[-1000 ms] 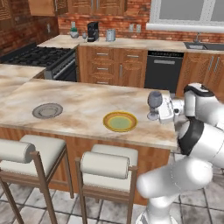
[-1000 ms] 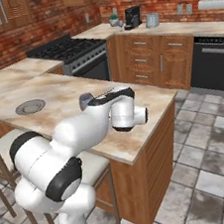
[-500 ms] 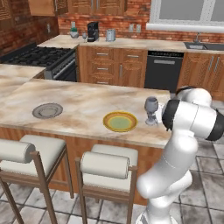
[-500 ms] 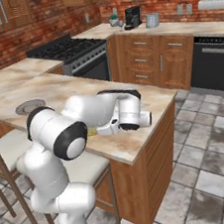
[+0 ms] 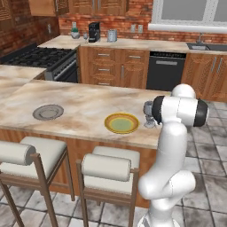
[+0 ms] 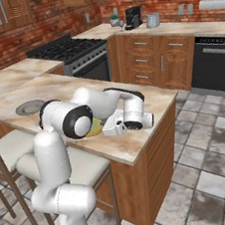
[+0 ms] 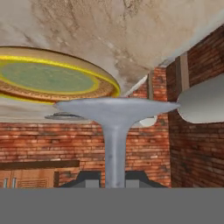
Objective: Retrieve the wine glasses from the counter and place one next to each plate.
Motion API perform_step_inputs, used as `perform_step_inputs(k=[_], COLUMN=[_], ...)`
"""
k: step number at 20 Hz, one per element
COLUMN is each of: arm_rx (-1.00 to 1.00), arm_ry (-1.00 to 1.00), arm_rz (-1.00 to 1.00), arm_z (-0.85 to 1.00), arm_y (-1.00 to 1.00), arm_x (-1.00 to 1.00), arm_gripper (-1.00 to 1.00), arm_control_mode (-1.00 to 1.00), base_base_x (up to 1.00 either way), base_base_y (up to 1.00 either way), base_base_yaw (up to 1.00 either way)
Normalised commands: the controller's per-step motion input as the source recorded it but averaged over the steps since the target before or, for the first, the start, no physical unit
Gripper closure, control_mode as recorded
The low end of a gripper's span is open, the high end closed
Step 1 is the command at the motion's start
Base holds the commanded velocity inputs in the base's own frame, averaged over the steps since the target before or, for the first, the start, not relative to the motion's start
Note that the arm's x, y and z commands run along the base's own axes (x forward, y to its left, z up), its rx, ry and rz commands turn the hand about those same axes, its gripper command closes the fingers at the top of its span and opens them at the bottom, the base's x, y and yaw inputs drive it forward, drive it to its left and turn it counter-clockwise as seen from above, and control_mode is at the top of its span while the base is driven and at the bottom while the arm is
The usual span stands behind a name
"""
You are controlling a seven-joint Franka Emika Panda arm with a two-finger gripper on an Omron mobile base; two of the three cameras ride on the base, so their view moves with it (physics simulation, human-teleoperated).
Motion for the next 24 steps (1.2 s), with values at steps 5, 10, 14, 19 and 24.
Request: perform_step_inputs(k=[5,10,14,19,24], arm_rx=[0.00,0.00,0.00,0.00,0.00], arm_ry=[0.00,0.00,0.00,0.00,0.00], arm_rz=[0.00,0.00,0.00,0.00,0.00], arm_z=[-0.25,-0.24,-0.24,-0.26,-0.24], arm_y=[0.00,0.00,0.00,-0.01,-0.02], arm_x=[0.45,0.35,0.29,0.19,0.17], arm_gripper=[1.00,1.00,1.00,1.00,1.00], arm_control_mode=[-1.00,-1.00,-1.00,-1.00,-1.00], base_base_x=[0.00,0.00,0.00,0.00,0.00], base_base_y=[0.00,0.00,0.00,0.00,0.00], base_base_yaw=[0.00,0.00,0.00,0.00,0.00])
